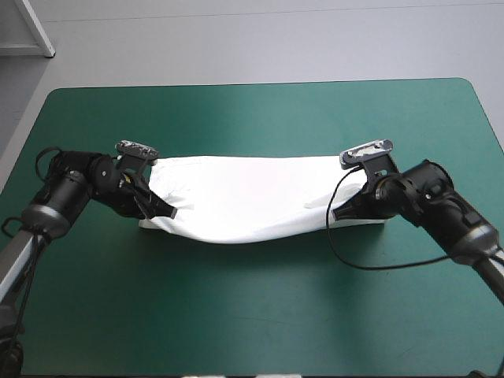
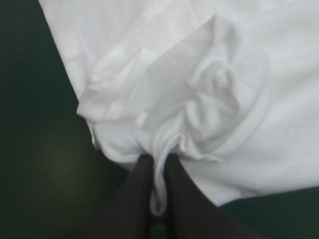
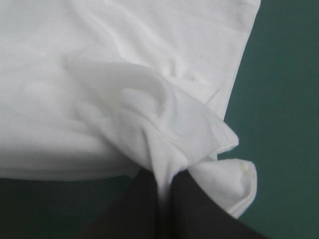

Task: Fold the cloth

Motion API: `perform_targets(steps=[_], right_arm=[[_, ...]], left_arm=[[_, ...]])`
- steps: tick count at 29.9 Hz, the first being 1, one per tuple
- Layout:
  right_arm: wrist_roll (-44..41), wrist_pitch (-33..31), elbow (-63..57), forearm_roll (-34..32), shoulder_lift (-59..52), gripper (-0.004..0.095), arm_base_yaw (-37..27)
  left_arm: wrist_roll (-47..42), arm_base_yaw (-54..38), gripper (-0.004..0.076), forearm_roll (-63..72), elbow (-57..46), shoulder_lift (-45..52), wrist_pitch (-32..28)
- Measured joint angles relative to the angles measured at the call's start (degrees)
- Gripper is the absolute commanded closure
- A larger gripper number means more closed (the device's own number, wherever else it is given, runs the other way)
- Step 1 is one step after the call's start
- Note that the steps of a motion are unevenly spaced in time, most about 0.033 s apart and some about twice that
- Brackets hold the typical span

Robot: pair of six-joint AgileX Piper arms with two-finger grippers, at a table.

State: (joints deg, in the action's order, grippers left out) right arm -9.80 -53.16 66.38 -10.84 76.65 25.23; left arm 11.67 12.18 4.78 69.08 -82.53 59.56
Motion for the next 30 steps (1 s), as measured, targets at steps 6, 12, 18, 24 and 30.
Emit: perform_targets(steps=[6,12,18,24,30], right_arm=[[0.85,1.22,8.18,-0.5,8.84,0.0925,-5.47],[5.86,2.04,16.79,4.3,15.35,0.0925,-9.18],[8.57,2.23,24.63,6.78,22.58,0.0925,-9.65],[9.8,2.3,30.65,9.48,29.78,0.0923,-9.65],[11.2,3.18,32.36,11.83,32.95,0.0571,-9.65]], left_arm=[[0.0,0.0,0.0703,-1.07,8.89,-7.5,-0.31],[0.0,0.0,0.0703,-2.18,18.03,-14.52,-0.35],[-1.97,0.0,0.0703,-5.41,24.65,-20.16,-0.61],[-5.28,0.0,0.0702,-12.85,25.88,-21.6,-3.31],[-5.67,0.0,0.0533,-14.14,25.93,-23.07,-8.11]])
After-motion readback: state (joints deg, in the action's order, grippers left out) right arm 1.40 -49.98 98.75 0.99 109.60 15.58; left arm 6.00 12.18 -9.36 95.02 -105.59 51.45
